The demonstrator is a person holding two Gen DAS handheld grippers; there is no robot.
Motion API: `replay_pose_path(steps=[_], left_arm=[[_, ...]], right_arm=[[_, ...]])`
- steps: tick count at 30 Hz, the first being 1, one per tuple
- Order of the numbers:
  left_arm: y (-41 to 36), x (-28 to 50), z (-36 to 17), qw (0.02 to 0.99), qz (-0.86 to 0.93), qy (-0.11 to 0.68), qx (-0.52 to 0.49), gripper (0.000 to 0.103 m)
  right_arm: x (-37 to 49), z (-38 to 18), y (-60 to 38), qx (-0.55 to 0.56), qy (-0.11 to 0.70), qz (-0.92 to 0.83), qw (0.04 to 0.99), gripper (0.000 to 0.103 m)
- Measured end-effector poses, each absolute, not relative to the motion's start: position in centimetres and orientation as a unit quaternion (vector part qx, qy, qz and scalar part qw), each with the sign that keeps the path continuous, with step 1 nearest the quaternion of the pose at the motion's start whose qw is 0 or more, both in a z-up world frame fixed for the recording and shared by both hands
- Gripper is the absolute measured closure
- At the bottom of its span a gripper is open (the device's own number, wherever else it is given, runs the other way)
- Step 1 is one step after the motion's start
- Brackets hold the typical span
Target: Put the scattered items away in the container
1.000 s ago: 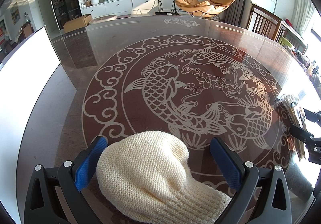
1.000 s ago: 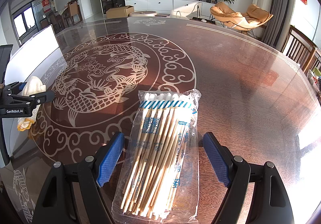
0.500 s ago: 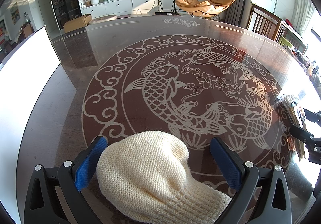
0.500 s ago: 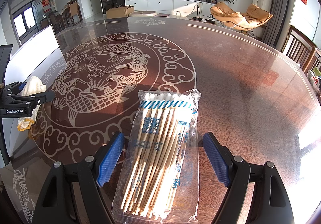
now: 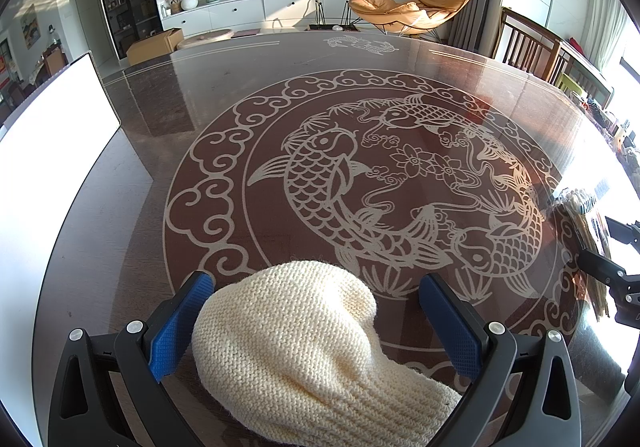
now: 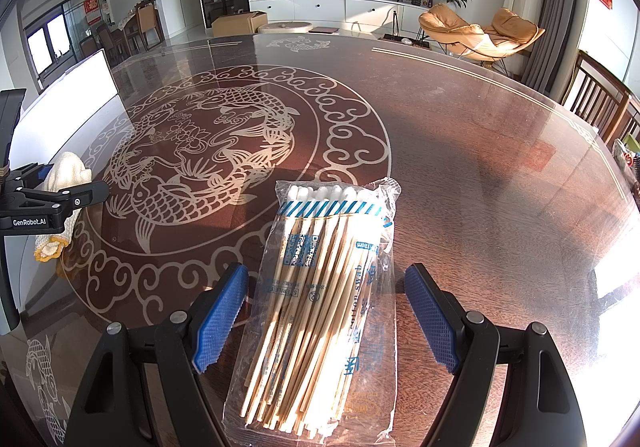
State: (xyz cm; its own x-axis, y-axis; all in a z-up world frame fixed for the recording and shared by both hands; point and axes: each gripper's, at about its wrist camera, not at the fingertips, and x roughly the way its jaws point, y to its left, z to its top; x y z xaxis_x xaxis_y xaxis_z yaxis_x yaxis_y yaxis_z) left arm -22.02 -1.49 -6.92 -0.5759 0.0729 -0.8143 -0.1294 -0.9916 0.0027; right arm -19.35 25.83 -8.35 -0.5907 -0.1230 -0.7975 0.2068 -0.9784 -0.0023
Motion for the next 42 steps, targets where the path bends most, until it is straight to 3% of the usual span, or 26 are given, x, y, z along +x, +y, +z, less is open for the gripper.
replay_pose_path(steps=[35,42], left_arm=[[-1.51,-22.04,-6.91,0.057,0.887,0.031,-0.457,0.0],[-1.42,-21.4,-6.83,0.058,0.875,0.033,-0.479,0.0]], right_arm=[[-19.37,-8.34,25.8,0.443,0.048,-0.891,0.093,0.022],[-19.81,-8.4,25.42,0.444,0.049,-0.889,0.097,0.017]])
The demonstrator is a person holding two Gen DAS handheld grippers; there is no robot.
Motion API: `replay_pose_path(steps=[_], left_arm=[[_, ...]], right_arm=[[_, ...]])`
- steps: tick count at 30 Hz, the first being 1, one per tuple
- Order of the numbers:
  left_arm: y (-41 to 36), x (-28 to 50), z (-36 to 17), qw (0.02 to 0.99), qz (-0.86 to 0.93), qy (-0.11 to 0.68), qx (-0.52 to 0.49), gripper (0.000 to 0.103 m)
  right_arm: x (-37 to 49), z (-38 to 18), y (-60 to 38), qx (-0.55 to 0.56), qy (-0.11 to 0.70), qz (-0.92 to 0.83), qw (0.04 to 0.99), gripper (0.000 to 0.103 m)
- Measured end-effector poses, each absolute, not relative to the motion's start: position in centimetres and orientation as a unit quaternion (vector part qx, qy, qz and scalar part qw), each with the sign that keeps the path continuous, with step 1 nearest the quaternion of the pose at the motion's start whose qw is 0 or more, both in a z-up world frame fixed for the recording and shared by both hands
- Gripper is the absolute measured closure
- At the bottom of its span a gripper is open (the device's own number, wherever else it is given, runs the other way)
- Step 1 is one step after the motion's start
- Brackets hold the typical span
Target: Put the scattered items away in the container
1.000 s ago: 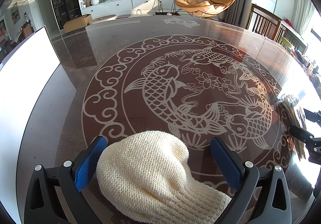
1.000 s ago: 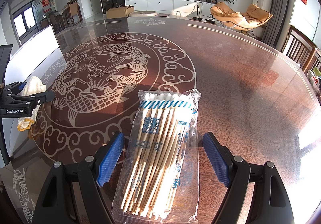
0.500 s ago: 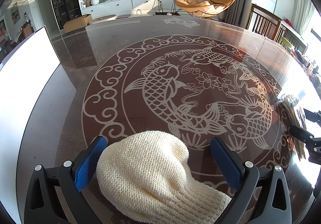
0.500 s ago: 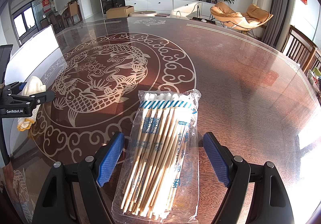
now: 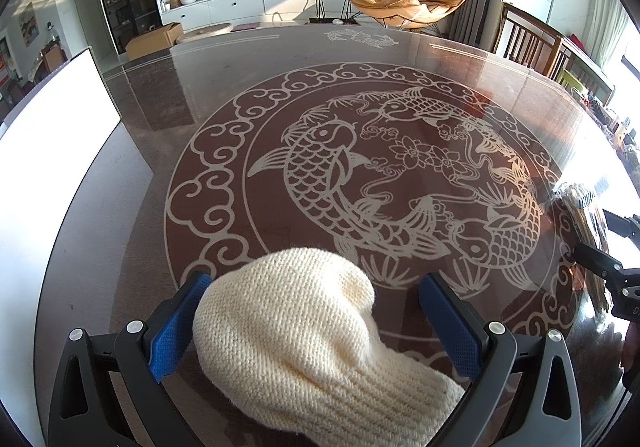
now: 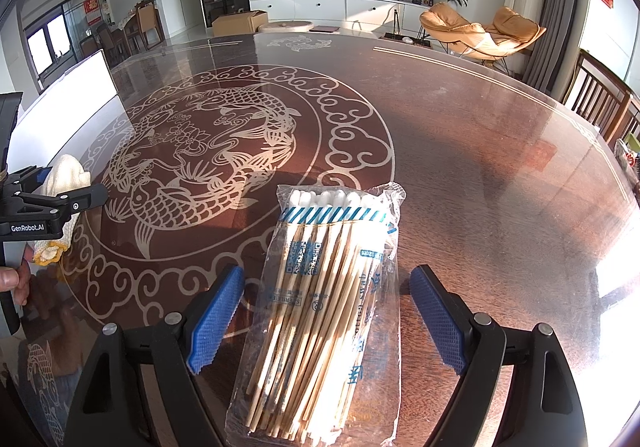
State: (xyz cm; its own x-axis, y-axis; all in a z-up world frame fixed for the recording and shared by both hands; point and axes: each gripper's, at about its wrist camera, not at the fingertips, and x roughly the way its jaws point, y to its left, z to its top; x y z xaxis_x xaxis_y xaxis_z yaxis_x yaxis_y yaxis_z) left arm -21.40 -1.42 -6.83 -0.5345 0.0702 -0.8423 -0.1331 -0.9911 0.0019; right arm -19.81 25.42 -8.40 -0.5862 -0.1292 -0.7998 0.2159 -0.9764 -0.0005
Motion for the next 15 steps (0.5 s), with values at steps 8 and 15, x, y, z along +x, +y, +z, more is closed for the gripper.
replay_pose_path(steps=[8,15], left_arm=[[-0.7,-20.1,-5.4,0.083,0.877,0.021,-0.474,0.066],[-0.8,-17.7,0.0,0.089,0.907,0.025,-0.412,0.07]], right_arm=[[-19.3,-7.3,26.0,0.437,0.022,-0.895,0.086,0.073],[-16.3,-2.9,24.7,0.399,0.023,-0.908,0.123,0.073]])
